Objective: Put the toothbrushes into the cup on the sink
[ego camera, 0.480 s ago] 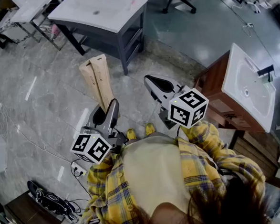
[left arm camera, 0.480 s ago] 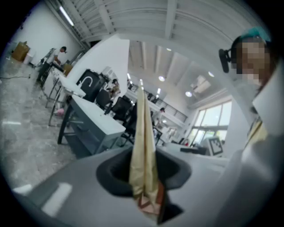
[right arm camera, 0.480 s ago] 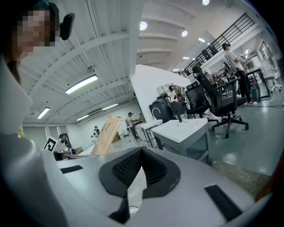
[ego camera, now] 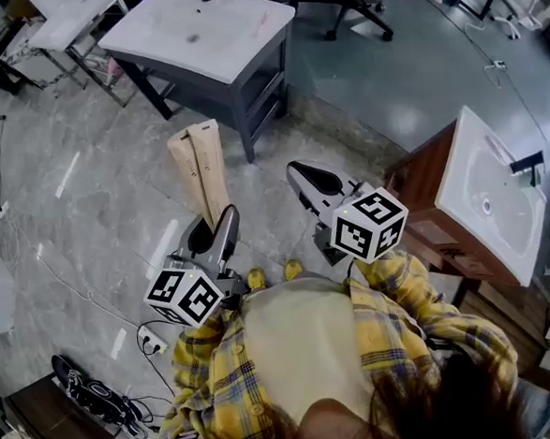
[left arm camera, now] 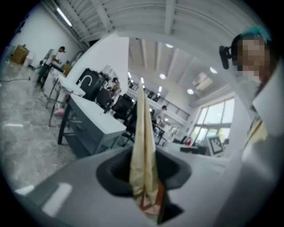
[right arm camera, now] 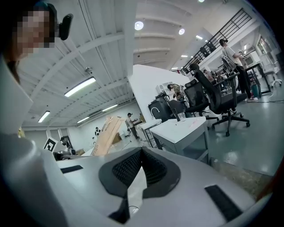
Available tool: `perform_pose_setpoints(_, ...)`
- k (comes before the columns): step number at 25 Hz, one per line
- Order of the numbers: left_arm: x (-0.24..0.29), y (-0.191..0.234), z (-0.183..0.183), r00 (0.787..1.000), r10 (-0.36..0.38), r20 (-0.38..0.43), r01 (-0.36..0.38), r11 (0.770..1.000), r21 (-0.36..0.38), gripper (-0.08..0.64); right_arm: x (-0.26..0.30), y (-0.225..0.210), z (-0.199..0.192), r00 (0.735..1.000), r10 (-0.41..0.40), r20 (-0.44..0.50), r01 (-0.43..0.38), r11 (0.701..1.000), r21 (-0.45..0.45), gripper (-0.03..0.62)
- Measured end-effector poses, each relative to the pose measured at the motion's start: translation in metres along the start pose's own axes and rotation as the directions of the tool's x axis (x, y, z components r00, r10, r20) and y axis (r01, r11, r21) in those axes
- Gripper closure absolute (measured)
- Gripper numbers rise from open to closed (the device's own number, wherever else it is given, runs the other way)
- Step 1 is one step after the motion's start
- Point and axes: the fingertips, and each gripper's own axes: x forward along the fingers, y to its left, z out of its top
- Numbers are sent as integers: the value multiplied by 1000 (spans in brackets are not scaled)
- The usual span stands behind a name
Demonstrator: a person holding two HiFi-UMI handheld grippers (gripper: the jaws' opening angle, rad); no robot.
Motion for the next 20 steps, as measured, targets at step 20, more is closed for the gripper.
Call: perform_pose_setpoints(20,50,-11,-5,999,44,-17,-44,999,16,448,-2,-43,3,998,49,-37,-48,998,34,580)
